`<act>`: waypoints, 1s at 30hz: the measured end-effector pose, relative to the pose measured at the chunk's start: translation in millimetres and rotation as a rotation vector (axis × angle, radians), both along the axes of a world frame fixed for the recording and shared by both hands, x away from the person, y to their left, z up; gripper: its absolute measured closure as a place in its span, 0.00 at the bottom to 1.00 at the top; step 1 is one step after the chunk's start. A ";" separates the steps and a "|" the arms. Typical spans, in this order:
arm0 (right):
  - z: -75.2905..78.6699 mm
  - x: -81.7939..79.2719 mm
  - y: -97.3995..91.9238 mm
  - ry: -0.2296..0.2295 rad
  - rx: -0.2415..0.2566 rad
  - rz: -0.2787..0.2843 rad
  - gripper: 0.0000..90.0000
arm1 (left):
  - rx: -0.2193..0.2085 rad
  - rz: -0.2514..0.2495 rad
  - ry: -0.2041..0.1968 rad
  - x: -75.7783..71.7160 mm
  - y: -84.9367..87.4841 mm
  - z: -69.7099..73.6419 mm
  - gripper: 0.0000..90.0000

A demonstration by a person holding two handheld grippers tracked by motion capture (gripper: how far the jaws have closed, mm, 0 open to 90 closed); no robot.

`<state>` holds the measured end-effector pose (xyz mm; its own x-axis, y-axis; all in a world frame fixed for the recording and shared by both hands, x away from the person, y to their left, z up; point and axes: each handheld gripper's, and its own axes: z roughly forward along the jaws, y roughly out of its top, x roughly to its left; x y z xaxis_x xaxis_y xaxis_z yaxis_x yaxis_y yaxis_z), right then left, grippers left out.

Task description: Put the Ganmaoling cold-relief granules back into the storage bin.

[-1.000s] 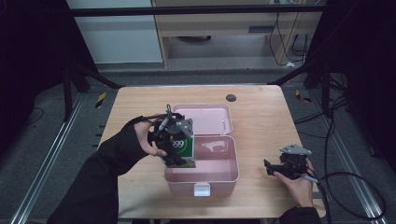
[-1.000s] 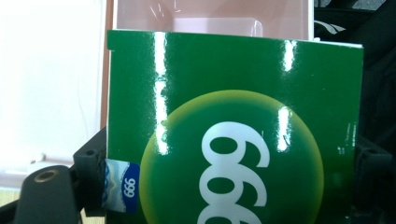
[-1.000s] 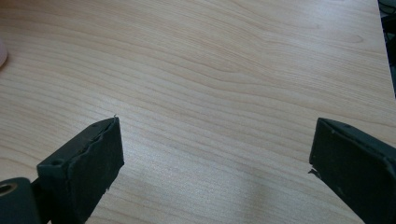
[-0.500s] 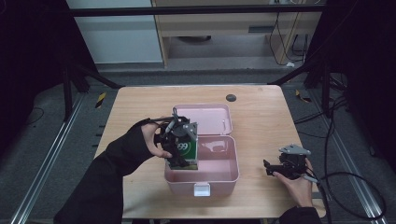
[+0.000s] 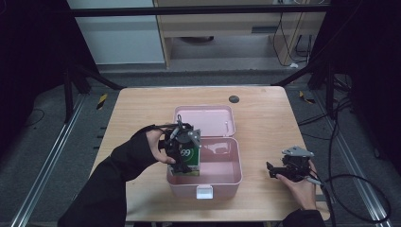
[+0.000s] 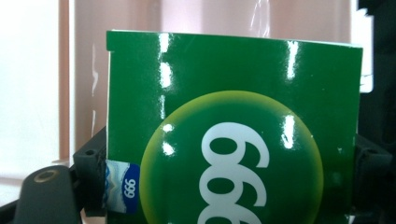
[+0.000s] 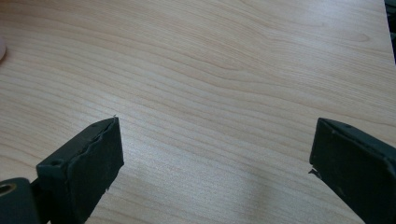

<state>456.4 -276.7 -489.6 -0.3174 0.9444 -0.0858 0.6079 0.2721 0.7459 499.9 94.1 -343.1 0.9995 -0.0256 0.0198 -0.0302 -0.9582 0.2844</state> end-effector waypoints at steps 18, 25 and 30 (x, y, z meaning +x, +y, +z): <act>0.0 -0.1 0.2 0.001 -0.001 0.002 0.03 | 0.018 0.013 0.029 1.0 0.0 -27.7 0.16; -0.1 0.0 0.4 0.003 -0.002 0.004 0.03 | 0.020 0.018 0.032 1.0 -0.1 -34.1 0.16; -0.6 0.2 0.6 0.002 -0.008 0.007 0.03 | 0.019 0.020 0.032 1.1 -0.3 -40.7 0.15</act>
